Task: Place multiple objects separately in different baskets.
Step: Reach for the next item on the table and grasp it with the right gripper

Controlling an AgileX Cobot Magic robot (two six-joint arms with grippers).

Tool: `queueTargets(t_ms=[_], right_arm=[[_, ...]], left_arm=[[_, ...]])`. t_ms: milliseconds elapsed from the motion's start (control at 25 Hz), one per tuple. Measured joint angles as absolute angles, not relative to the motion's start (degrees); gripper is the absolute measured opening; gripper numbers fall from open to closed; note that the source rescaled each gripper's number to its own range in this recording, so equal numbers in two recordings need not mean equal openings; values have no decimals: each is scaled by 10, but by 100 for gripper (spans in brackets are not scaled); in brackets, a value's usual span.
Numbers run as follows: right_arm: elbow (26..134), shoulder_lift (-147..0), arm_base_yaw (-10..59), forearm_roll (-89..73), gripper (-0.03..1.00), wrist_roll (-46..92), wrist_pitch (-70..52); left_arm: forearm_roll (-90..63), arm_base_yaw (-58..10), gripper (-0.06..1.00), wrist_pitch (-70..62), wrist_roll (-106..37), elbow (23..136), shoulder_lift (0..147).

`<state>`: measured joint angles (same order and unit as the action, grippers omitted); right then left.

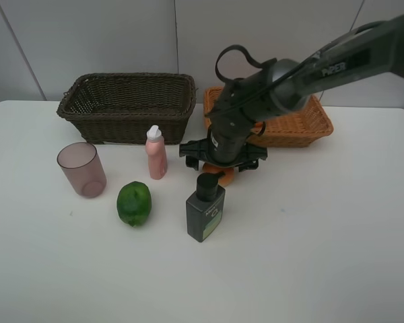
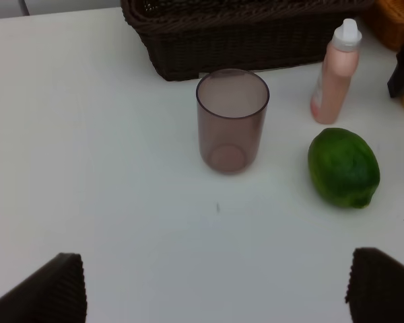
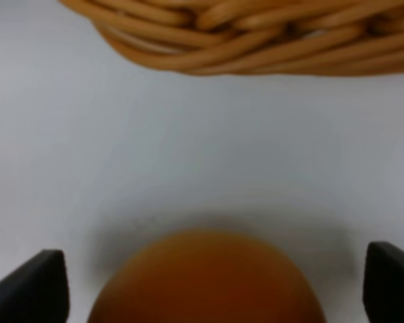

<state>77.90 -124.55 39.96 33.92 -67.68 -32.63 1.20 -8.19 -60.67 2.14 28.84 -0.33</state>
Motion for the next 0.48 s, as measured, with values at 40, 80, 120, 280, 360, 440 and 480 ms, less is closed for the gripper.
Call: queueTargets(t_ms=[40,80,120,280,360,440,480], right_arm=[[779,-1247,400,339,92,-677,-324],[779,-1248,400,339,92,-677,-322],[779,-1249,400,340,92,-677,-321],[779,-1254,400,344,92,-677,-320],[779,-1255,400,345,92,-677,-320],[779,-1255,400,345,92,-677,-320],[779,-1255,400,345,92,-677,-320]], left_arm=[[12,-82,100,-607,21,288,-3],[12,-82,100,-607,21,288,-3],[12,-82,100,-607,21,288,-3],[12,-82,100,-607,21,288,-3],[12,-82,100,-607,21,288,-3],[12,-82,100,-607,21,288,-3],[12,-82,100,-607,21,288,-3]])
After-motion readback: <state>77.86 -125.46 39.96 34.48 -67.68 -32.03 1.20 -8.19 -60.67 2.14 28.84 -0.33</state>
